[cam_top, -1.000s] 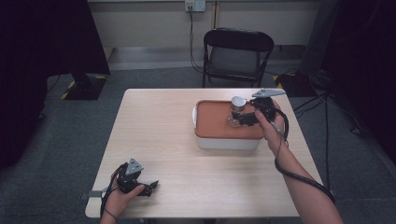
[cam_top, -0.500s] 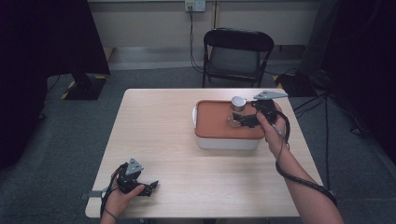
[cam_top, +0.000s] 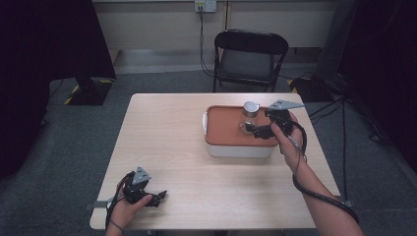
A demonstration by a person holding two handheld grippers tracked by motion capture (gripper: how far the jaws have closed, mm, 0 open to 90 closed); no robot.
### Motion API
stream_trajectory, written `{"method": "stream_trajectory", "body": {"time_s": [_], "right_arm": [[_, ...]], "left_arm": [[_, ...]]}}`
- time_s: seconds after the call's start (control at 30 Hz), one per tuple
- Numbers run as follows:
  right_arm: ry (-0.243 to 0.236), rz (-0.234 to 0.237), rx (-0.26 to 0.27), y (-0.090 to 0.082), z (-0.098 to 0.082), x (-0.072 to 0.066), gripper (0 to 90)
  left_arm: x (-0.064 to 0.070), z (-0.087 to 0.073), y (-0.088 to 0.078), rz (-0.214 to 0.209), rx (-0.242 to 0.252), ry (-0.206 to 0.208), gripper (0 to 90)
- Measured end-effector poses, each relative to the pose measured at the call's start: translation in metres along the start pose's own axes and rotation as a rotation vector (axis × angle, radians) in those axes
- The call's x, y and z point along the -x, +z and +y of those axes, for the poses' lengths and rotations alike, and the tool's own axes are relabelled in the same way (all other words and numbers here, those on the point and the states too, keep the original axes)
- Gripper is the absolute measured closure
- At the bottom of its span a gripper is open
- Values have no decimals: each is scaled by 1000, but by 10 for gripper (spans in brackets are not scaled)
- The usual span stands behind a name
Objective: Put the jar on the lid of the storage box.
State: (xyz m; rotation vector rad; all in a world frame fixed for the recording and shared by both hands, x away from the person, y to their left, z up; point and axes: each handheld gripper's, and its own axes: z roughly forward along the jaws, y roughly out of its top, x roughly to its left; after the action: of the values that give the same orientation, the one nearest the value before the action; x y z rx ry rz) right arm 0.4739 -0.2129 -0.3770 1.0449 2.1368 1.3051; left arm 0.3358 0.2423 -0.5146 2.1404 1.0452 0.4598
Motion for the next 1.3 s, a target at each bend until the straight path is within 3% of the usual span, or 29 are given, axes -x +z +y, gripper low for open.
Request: {"method": "stream_trajectory", "body": {"time_s": [1.3], "right_arm": [[-1,24,4,-20,-22,-6,20]], "left_arm": [[0,0,0,0,0,0,2]]}}
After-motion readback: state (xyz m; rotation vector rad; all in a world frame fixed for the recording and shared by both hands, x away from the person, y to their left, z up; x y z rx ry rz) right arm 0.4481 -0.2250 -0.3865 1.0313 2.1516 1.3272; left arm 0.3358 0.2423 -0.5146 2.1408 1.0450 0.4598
